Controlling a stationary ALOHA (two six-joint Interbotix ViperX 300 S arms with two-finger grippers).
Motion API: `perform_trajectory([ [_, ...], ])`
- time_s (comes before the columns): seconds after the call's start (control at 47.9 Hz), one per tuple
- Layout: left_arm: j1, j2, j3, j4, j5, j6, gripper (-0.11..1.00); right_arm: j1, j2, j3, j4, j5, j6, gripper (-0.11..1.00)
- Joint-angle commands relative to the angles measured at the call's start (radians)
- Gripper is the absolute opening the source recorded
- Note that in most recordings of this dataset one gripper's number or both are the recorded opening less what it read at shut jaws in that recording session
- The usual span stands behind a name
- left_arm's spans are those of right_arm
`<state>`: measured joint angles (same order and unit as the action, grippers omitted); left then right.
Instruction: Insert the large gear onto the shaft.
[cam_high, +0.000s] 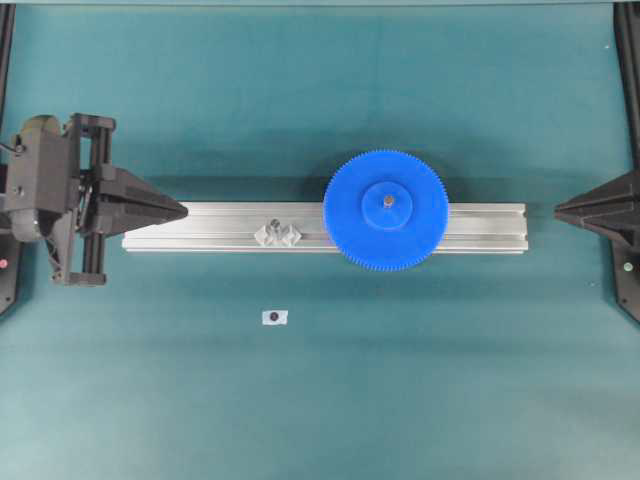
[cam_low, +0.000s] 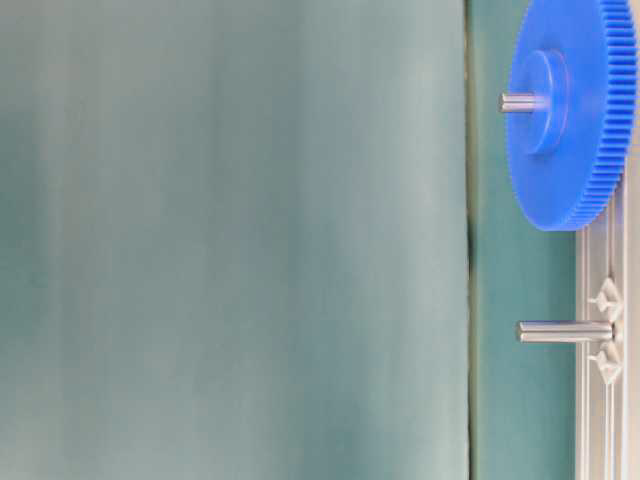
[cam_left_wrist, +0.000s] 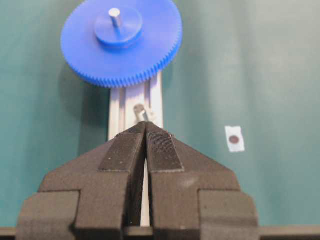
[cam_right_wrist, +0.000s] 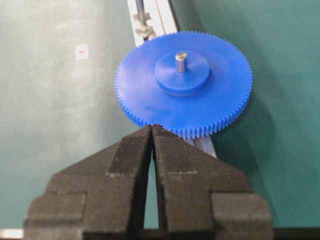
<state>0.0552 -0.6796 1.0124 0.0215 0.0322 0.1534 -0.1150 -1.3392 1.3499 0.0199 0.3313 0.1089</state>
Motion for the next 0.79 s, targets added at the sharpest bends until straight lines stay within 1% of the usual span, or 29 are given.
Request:
perform_trajectory([
  [0.0,-0.003,-0.006,-0.009,0.002,-0.006,-0.002,0.01,-0.002,0.008,-0.009,0.000,-0.006,0.008,0.12],
  [0.146,-0.003,-0.006,-0.009,0.002,-0.006,-0.006,0.01,-0.002,0.008,-0.009,0.000,-0.006,0.008,0.12],
  [0.209,-0.003,-0.005,-0.011,0.002,-0.006,-0.018,0.01,-0.002,0.008,-0.009,0.000,-0.006,0.008,0.12],
  [0.271,-0.003,-0.003,-0.014,0.002,-0.006,-0.040,0.01,-0.002,0.008,-0.009,0.000,-0.006,0.008,0.12],
  [0.438,0.003,0.000,-0.017,0.000,-0.009,-0.123,0.01,-0.002,0.008,-0.009,0.000,-0.005,0.008,0.12],
  [0.501,0.008,0.000,-0.017,0.002,-0.011,-0.138,0.01,-0.003,0.008,-0.009,0.000,-0.006,0.008,0.12],
  [0.772,0.012,0.002,-0.021,0.002,-0.011,-0.135,0.01,-0.002,0.008,-0.009,0.000,-0.005,0.008,0.12],
])
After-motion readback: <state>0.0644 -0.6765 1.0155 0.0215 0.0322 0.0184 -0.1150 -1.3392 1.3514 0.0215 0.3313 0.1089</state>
